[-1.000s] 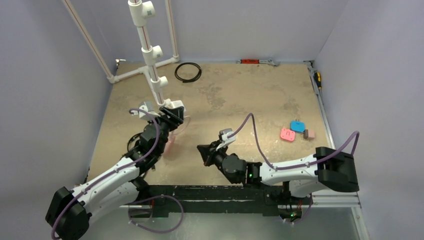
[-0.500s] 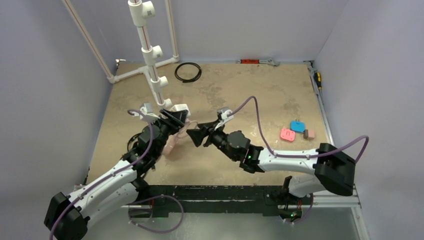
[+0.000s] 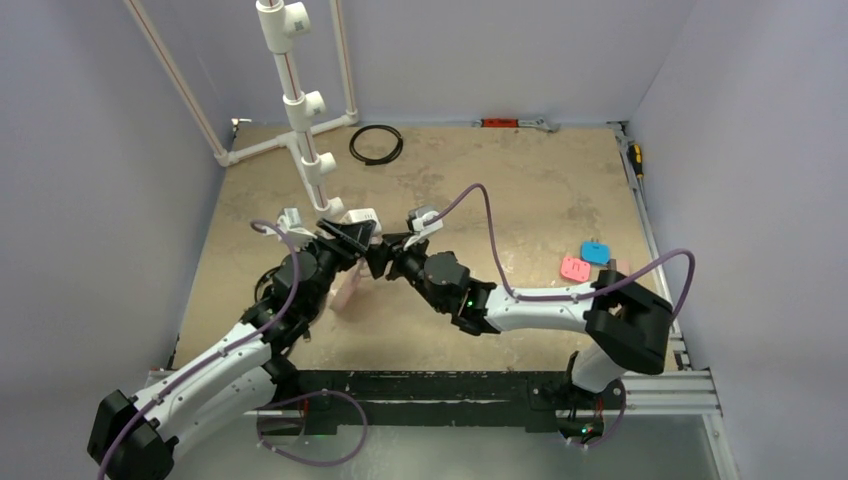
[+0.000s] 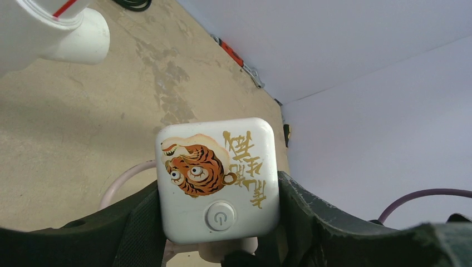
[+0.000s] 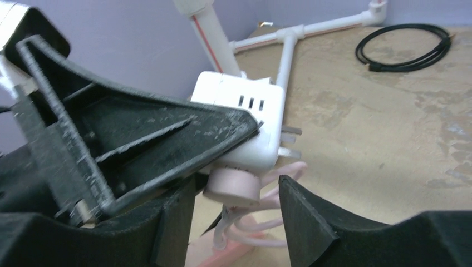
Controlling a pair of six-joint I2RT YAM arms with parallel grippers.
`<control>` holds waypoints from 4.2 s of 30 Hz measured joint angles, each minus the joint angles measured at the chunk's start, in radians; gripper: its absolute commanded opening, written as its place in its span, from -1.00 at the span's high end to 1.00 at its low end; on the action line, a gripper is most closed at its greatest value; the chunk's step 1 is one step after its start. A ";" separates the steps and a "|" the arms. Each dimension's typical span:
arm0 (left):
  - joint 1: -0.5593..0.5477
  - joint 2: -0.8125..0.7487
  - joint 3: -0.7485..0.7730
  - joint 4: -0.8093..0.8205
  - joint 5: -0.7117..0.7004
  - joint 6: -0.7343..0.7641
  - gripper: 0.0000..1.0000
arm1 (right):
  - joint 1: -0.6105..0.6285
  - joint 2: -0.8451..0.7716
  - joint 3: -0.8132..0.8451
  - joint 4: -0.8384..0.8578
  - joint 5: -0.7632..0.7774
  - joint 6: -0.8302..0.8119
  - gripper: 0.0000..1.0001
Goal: Pull the plug off the socket
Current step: Remove the plug from the socket, then place the socket at the center of the board, then place the plug at the center of the board.
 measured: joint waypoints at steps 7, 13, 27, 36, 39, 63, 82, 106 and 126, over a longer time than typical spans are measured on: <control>0.003 -0.005 -0.013 0.005 -0.019 -0.019 1.00 | 0.010 0.100 0.083 -0.009 0.074 -0.016 0.59; 0.010 -0.008 -0.016 -0.003 -0.053 -0.010 1.00 | 0.016 0.126 0.108 -0.025 0.097 -0.009 1.00; -0.046 -0.053 -0.017 -0.047 -0.038 0.080 1.00 | 0.080 0.045 0.005 -0.019 0.148 0.079 1.00; -0.074 -0.016 -0.048 0.008 0.019 0.079 1.00 | 0.160 0.004 -0.010 -0.157 0.351 0.198 1.00; -0.078 0.005 -0.048 0.029 0.022 0.085 1.00 | 0.171 -0.016 -0.026 -0.182 0.369 0.237 1.00; -0.001 0.117 0.014 0.109 -0.106 0.186 1.00 | -0.045 -0.438 -0.165 -0.497 0.327 0.121 1.00; -0.098 0.444 -0.048 0.218 0.119 0.177 0.86 | -0.700 -0.481 -0.344 -0.504 -0.012 0.142 0.96; -0.071 0.441 -0.183 0.231 0.156 0.180 0.01 | -1.013 -0.584 -0.371 -0.612 0.041 0.215 0.13; -0.070 0.180 -0.063 -0.115 -0.020 0.314 -0.99 | -1.013 -0.692 -0.245 -0.839 -0.024 0.149 -0.98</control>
